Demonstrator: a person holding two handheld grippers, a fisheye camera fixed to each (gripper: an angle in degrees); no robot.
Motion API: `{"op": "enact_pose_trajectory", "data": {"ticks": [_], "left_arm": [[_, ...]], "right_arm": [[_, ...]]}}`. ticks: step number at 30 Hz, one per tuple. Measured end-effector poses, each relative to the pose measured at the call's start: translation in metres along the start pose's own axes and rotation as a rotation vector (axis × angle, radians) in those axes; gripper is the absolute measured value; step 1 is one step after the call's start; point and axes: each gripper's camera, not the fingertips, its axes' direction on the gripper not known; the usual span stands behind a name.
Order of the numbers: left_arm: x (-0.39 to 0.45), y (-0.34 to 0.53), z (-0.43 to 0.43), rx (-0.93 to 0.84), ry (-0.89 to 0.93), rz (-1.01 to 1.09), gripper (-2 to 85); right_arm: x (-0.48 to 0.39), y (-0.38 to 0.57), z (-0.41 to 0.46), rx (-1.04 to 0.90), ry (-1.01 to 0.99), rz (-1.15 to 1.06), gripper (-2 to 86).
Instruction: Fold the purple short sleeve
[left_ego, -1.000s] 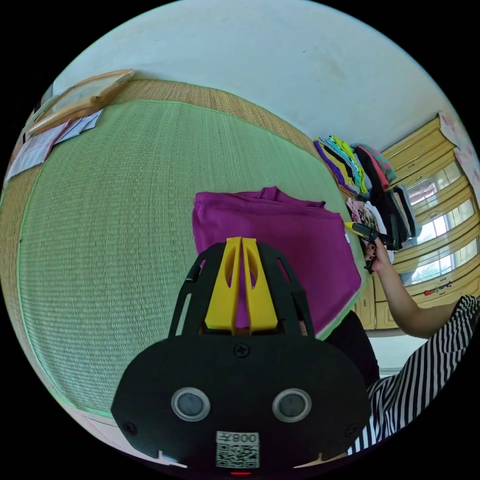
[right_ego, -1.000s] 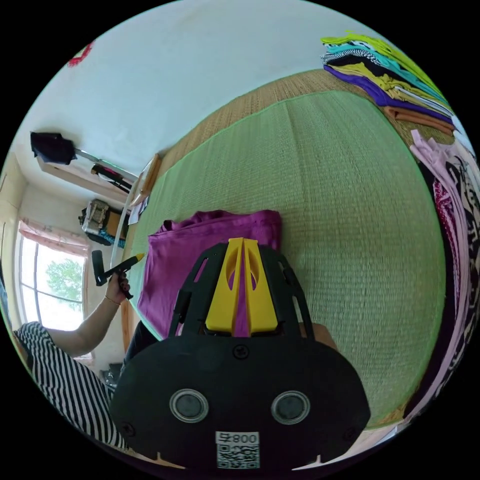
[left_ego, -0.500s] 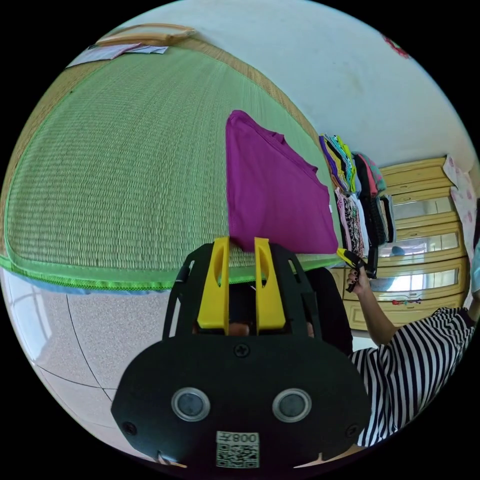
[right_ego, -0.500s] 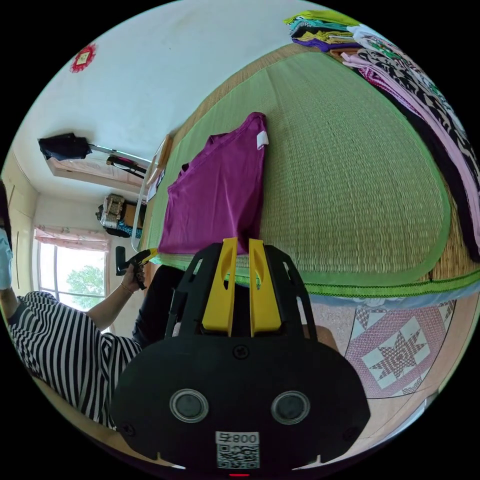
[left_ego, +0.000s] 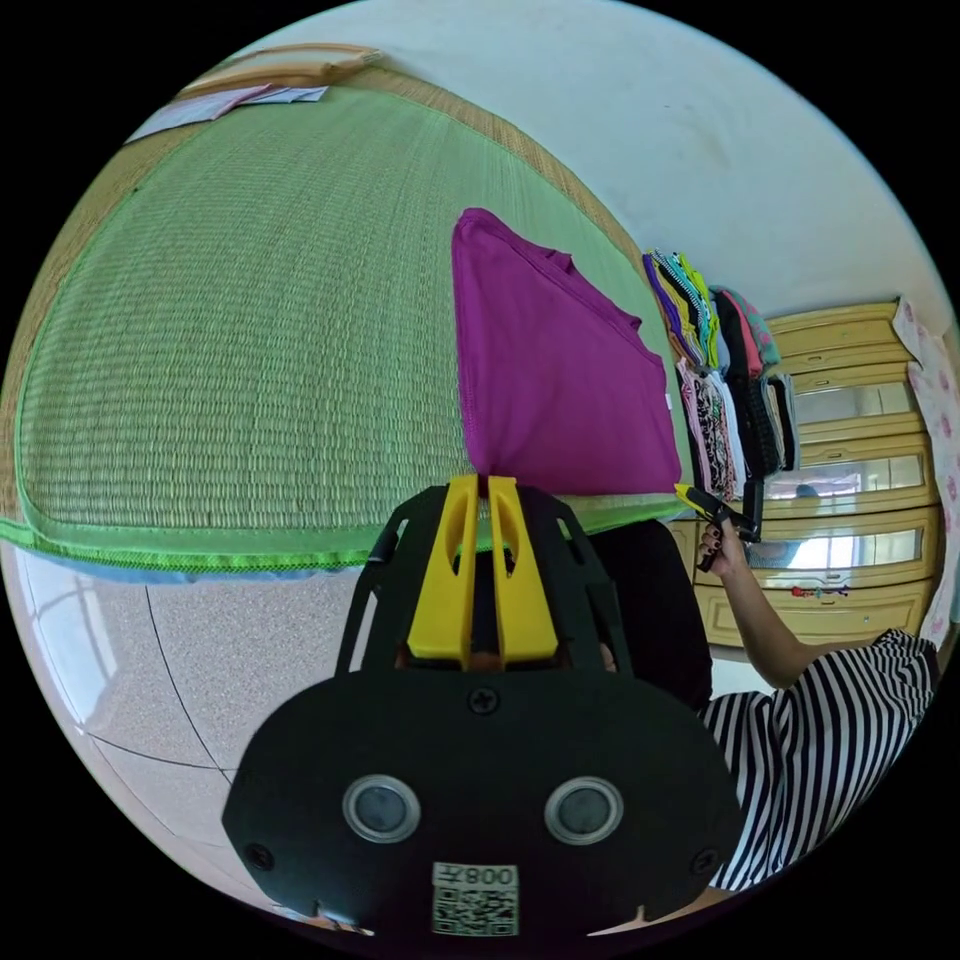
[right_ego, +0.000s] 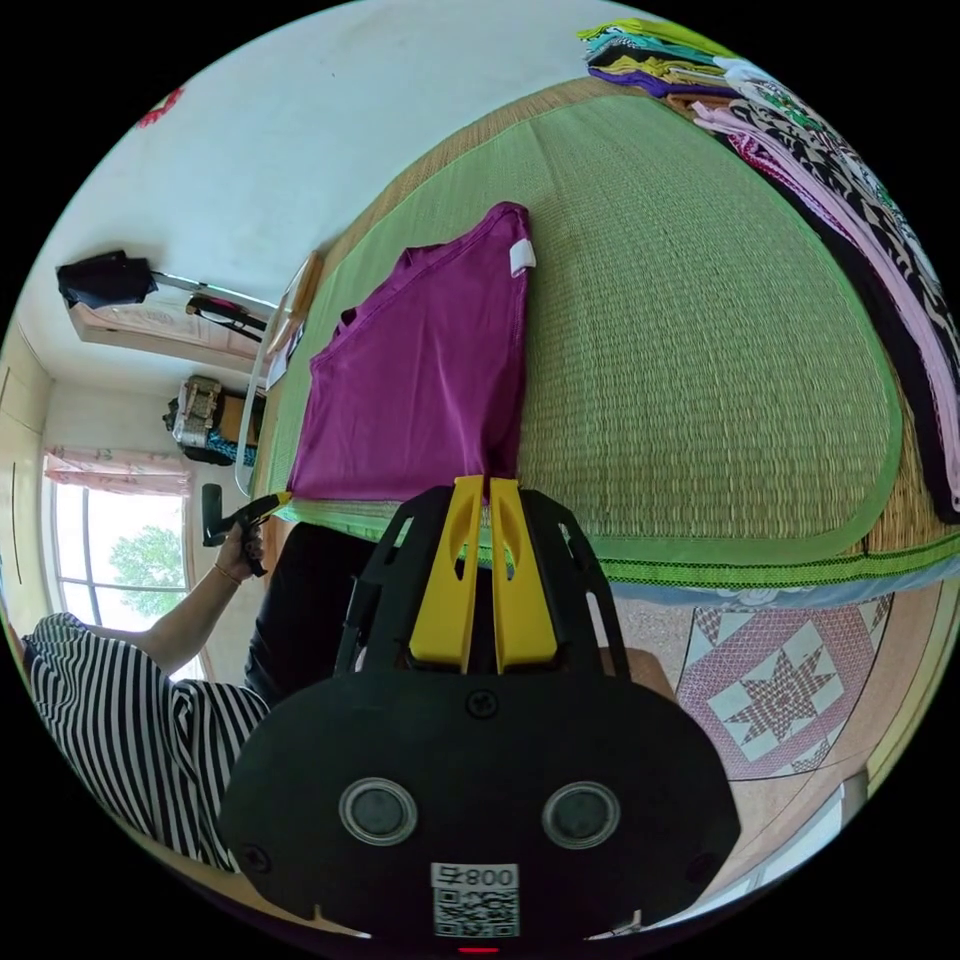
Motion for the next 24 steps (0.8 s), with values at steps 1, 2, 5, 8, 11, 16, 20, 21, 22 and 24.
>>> {"op": "enact_pose_trajectory", "data": {"ticks": [1,2,5,8,11,16,20,21,22,24], "left_arm": [[-0.001,0.002,0.004,0.003,-0.005,-0.004,2.0],[-0.002,0.004,0.008,0.005,-0.012,-0.007,1.9],[-0.004,0.011,0.018,0.005,-0.036,-0.013,1.9],[-0.007,0.019,0.030,0.012,-0.046,-0.035,1.8],[-0.008,0.026,0.043,0.023,-0.046,-0.063,1.9],[0.003,0.031,0.063,0.037,-0.112,-0.066,1.2],[0.036,0.038,0.073,0.102,-0.241,0.019,1.1],[0.042,0.039,0.077,0.103,-0.241,0.037,1.3],[0.055,0.039,0.086,0.101,-0.210,0.083,1.7],[0.082,0.036,0.108,0.082,-0.138,0.182,2.8]], "right_arm": [[0.000,0.002,0.000,-0.001,0.000,0.001,0.8],[-0.001,0.005,0.000,-0.005,-0.003,0.001,0.8],[-0.004,0.014,0.001,-0.021,-0.013,-0.008,0.7],[-0.005,0.027,0.003,-0.029,-0.033,-0.013,0.6],[-0.002,0.039,0.001,-0.021,-0.066,-0.005,0.6],[0.004,0.054,-0.005,-0.005,-0.106,-0.008,0.6],[0.013,0.064,-0.009,0.021,-0.158,0.002,0.6],[0.015,0.067,-0.010,0.028,-0.171,0.003,0.6],[0.015,0.069,-0.010,0.032,-0.178,0.003,0.6],[0.017,0.074,-0.012,0.047,-0.205,-0.001,0.6]]}}
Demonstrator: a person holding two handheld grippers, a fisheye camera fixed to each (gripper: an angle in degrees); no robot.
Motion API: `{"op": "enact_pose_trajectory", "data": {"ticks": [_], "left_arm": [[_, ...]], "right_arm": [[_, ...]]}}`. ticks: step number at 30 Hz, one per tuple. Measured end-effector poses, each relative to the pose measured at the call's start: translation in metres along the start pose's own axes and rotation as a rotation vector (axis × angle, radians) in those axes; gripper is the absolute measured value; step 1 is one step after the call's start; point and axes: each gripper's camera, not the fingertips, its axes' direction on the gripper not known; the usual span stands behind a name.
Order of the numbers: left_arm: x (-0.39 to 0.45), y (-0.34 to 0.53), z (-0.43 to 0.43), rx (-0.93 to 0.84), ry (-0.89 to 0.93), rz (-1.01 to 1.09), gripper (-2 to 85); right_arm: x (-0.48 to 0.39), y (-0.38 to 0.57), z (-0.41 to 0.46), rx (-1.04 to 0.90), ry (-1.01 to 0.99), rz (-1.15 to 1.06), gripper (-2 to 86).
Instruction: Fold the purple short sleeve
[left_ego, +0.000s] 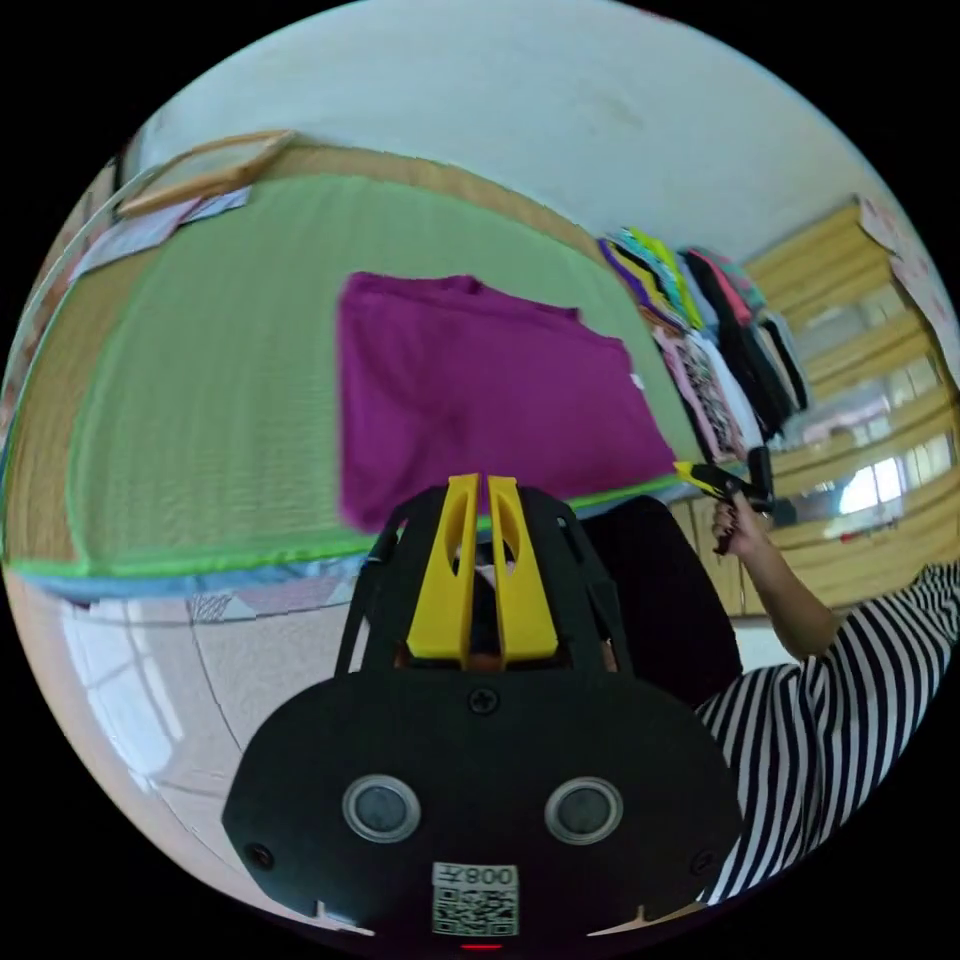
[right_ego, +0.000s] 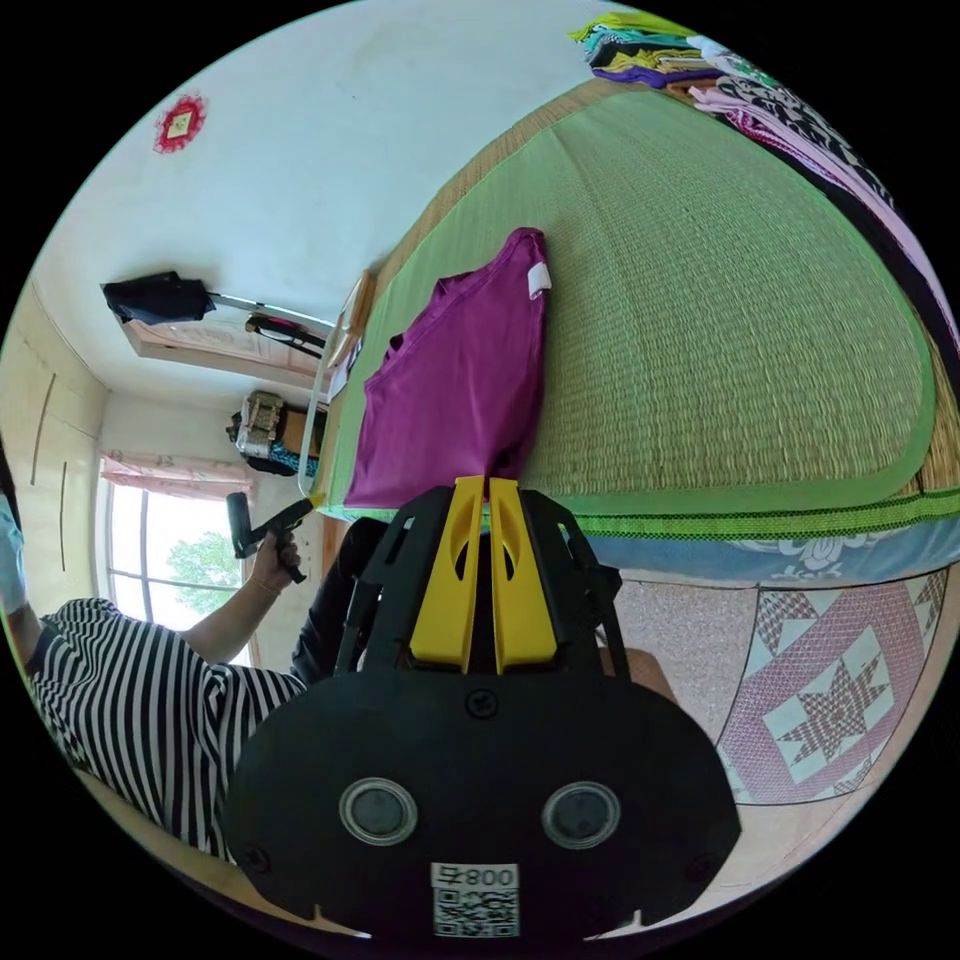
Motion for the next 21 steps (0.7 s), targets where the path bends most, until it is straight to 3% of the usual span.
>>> {"op": "enact_pose_trajectory", "data": {"ticks": [7,14,17,21], "left_arm": [[0.166,-0.038,0.124,-0.168,0.199,0.539,7.4],[0.277,-0.035,0.204,-0.214,-0.020,0.938,8.3],[0.299,-0.026,0.230,-0.226,-0.155,1.037,5.6],[0.310,-0.021,0.249,-0.218,-0.202,1.043,2.6]], "right_arm": [[-0.001,0.006,-0.006,0.020,-0.049,-0.019,0.5],[0.003,0.004,-0.004,0.031,-0.101,-0.031,0.5],[0.008,0.002,0.000,0.028,-0.123,-0.032,0.6],[0.019,0.001,0.007,0.016,-0.132,-0.028,0.7]]}}
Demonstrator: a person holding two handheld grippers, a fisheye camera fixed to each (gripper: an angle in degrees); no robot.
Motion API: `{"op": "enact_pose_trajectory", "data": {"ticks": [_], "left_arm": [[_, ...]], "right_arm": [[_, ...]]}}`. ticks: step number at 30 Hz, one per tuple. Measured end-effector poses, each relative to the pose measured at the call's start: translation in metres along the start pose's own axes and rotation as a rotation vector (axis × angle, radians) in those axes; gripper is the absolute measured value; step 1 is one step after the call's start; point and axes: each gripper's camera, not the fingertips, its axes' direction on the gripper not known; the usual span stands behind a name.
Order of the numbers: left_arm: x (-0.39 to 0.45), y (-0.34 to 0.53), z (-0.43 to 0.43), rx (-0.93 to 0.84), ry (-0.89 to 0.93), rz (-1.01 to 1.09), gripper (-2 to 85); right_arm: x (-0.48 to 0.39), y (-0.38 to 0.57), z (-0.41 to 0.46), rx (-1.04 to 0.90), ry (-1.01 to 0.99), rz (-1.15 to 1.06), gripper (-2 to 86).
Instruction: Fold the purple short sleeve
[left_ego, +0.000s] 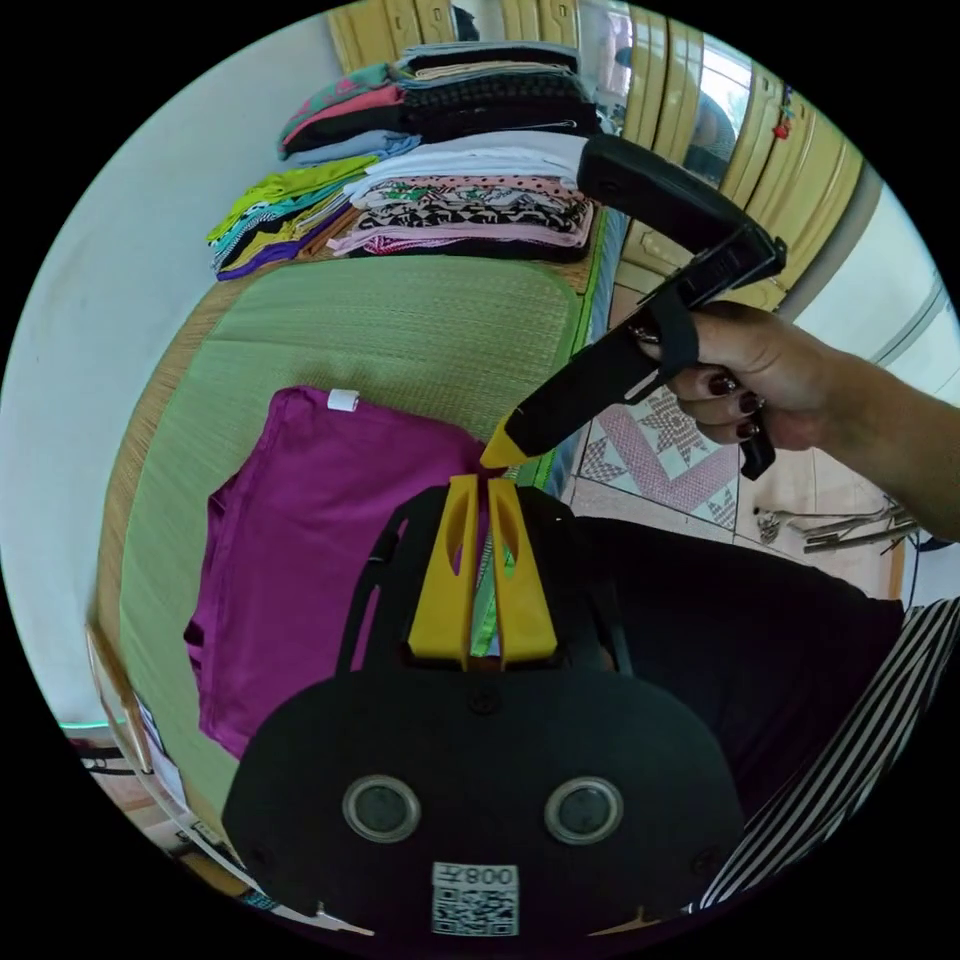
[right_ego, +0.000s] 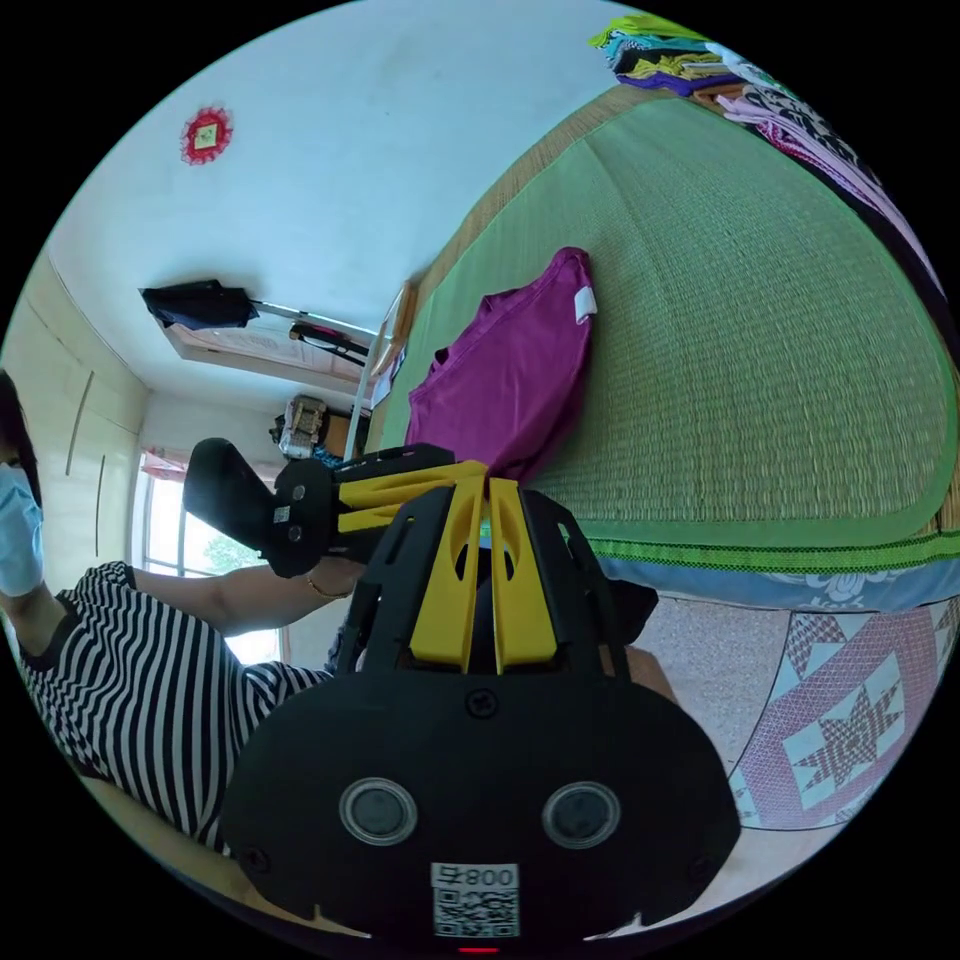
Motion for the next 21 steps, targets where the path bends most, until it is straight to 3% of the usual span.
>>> {"op": "enact_pose_trajectory", "data": {"ticks": [10,21], "left_arm": [[0.001,-0.006,0.023,0.045,0.090,-0.147,1.0],[0.003,-0.015,0.036,0.079,0.130,-0.186,0.9]], "right_arm": [[0.062,-0.018,-0.005,0.101,-0.061,0.110,4.7],[0.109,-0.113,0.048,0.084,-0.081,0.182,9.0]]}}
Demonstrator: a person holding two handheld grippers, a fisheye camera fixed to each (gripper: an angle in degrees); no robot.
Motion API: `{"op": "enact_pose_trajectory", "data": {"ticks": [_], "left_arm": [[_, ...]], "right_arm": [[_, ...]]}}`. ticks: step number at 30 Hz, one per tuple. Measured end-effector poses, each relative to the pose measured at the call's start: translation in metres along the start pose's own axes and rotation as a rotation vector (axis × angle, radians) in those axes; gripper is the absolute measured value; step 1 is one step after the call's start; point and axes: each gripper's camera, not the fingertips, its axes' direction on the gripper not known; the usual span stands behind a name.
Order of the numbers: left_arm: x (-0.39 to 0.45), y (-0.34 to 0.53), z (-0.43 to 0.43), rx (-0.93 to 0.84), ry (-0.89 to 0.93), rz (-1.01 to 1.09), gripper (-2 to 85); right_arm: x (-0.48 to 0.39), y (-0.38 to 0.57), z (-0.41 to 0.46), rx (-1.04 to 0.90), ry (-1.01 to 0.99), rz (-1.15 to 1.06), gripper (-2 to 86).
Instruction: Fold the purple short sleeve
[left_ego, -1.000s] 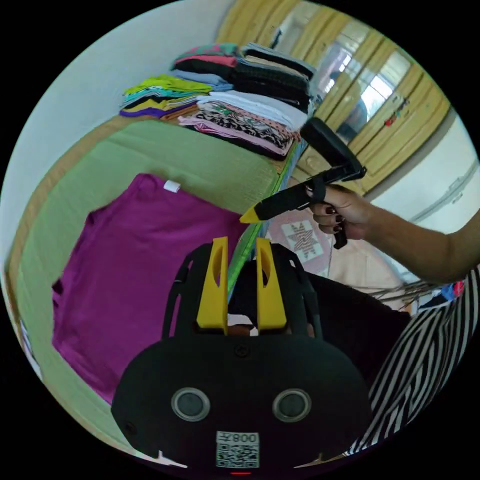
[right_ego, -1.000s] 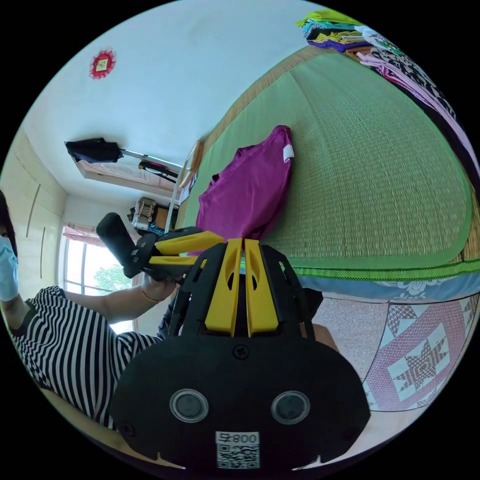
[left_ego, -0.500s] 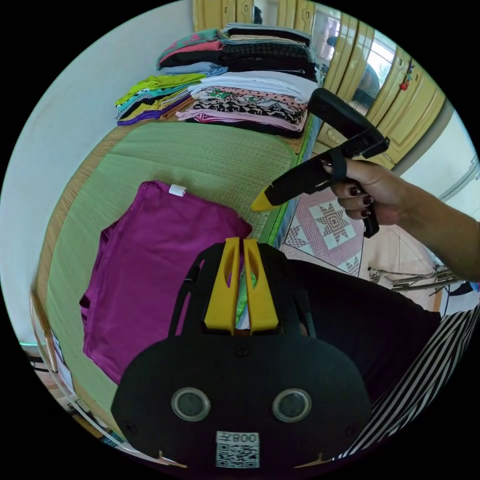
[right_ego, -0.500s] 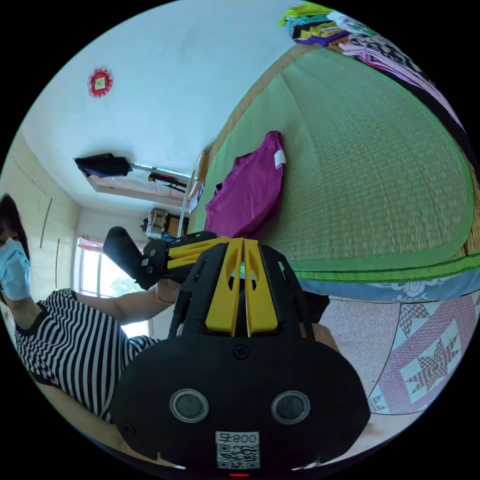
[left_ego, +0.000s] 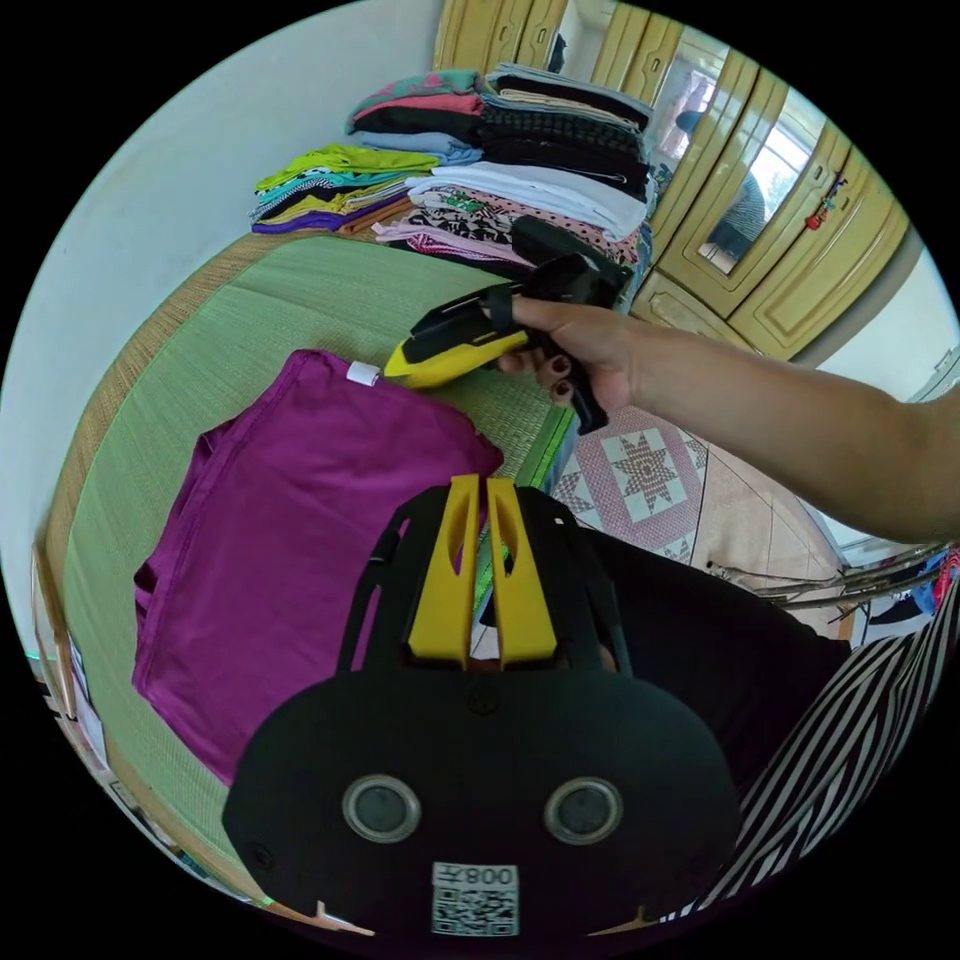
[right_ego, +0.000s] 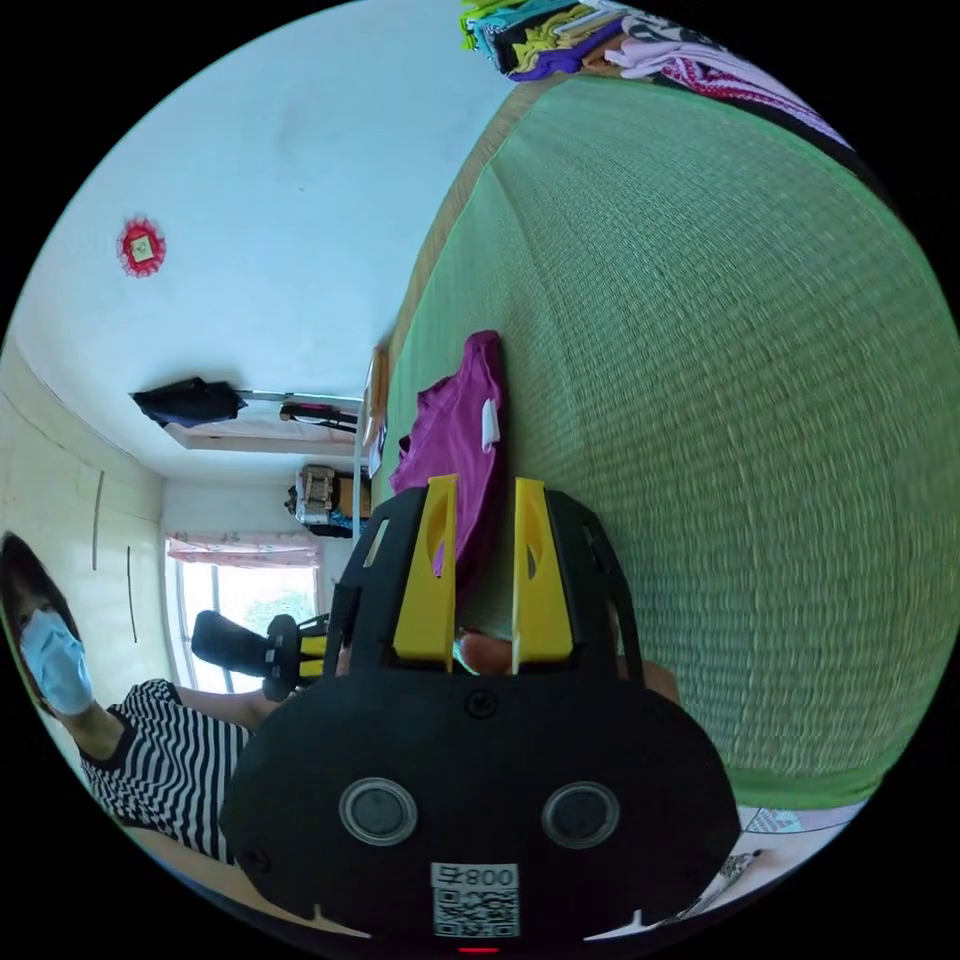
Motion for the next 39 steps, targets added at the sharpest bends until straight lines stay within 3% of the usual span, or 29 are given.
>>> {"op": "enact_pose_trajectory", "data": {"ticks": [21,39], "left_arm": [[-0.015,0.005,-0.002,0.059,0.095,-0.057,1.1],[-0.041,0.045,-0.038,0.118,0.157,-0.131,1.1]], "right_arm": [[-0.016,-0.127,0.112,-0.096,0.026,-0.037,5.1],[-0.087,-0.149,0.160,-0.056,0.039,-0.069,0.8]]}}
